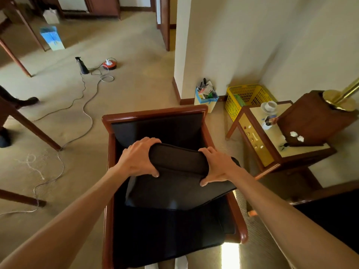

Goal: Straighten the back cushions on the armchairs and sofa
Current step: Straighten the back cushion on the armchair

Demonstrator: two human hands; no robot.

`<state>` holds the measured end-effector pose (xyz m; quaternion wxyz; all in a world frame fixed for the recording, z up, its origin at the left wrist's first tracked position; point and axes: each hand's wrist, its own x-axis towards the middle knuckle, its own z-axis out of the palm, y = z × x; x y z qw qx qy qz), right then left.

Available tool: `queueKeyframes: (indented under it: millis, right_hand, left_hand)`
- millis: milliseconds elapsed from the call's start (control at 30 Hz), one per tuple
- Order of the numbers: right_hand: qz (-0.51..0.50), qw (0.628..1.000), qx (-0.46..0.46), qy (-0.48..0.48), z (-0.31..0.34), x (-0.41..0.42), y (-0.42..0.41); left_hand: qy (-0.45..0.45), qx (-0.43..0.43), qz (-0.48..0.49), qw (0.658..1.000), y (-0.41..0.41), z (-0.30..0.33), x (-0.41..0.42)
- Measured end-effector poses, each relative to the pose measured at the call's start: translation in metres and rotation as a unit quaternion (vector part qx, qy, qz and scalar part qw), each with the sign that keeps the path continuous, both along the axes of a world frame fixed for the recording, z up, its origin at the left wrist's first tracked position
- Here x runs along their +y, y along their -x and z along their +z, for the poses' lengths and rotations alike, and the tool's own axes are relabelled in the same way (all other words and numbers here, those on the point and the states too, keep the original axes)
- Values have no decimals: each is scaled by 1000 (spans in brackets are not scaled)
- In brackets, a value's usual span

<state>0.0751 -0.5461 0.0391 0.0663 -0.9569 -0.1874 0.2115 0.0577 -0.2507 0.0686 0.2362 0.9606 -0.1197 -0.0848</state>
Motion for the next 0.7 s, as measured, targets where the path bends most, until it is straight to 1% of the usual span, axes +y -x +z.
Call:
queueKeyframes:
  millis: [67,167,233,267,367,433,533,600,700]
  right_hand:
    - [18,999,16,-26,7,13,-5]
    - [56,995,19,-81,14,42,-8]
    - [44,993,25,-109,15,49,-8]
    - [32,992,29,-120,14,48,-9]
    - [19,991,32,-128,15,35,-10]
    - [26,993,36,-107,18,25,-10]
    - [53,996,2,-77,20,22,2]
    - [46,993,-26,-110,23,29,9]
    - [16,986,-40,-160,36,29,8]
  left_hand:
    - [34,-14,7,999,4,-3,-2]
    - [145,-55,32,987,13,-15,-1]
    - [196,-53,47,978,18,-24,-1]
    - [206,-41,53,976,18,-30,0]
    - [184,16,60,981,21,-56,3]
    - [159,65,67,983,26,-77,2]
    - [139,110,72,982,32,-98,-4]
    - [113,105,68,986,30,-98,-6]
    - [60,61,45,995,23,-81,-6]
